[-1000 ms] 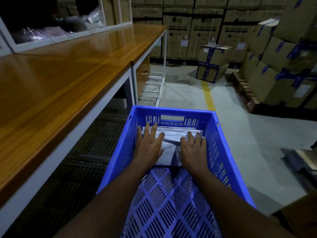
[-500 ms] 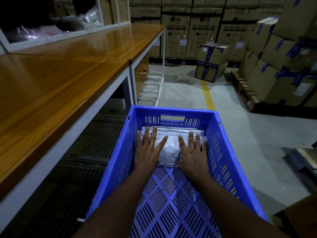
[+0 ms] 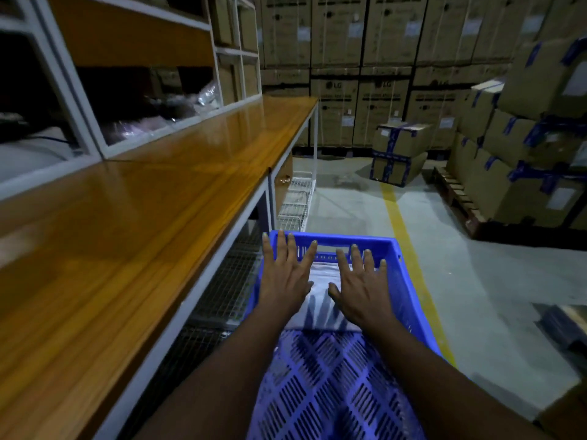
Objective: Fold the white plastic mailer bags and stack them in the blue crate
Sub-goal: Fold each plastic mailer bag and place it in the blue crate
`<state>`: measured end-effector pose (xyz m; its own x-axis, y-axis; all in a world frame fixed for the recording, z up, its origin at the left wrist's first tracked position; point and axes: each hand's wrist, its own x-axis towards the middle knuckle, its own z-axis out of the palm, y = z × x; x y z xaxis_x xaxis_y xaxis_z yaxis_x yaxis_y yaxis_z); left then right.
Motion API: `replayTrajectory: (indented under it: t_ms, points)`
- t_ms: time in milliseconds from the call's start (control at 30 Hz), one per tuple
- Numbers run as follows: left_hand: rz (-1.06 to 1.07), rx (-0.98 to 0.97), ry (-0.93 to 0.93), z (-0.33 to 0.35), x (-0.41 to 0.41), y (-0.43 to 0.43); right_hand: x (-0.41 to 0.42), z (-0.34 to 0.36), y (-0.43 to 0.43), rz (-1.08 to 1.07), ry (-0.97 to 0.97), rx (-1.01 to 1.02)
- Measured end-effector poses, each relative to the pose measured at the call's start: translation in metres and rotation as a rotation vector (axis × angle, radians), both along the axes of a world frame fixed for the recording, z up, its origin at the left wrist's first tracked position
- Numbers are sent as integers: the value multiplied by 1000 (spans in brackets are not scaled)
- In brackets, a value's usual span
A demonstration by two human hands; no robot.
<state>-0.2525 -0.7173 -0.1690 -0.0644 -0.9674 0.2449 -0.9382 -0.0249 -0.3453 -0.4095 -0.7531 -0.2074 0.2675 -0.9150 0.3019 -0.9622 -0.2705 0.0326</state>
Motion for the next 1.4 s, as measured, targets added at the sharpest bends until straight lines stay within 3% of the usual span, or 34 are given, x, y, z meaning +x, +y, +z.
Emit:
replayTrajectory:
  t_ms: [233,433,700,933,1133,1400]
  points:
    - [98,-169,94,107,43,114,48,114,82,169,-179,-159]
    - [228,-250,85,141,105,254,127,166,186,414,-295,-167]
    - [575,-283,148,162,180,441,249,181,345,773,-333,-83]
    - [810,-314,126,140,241,569,341,147,460,1059,-395,-47]
    - [1028,-278,140,133,292,613,404,133,466,1143,-327,-74]
    - [1067,-212,52,127,349,613,439,127,435,1137,-357,-15]
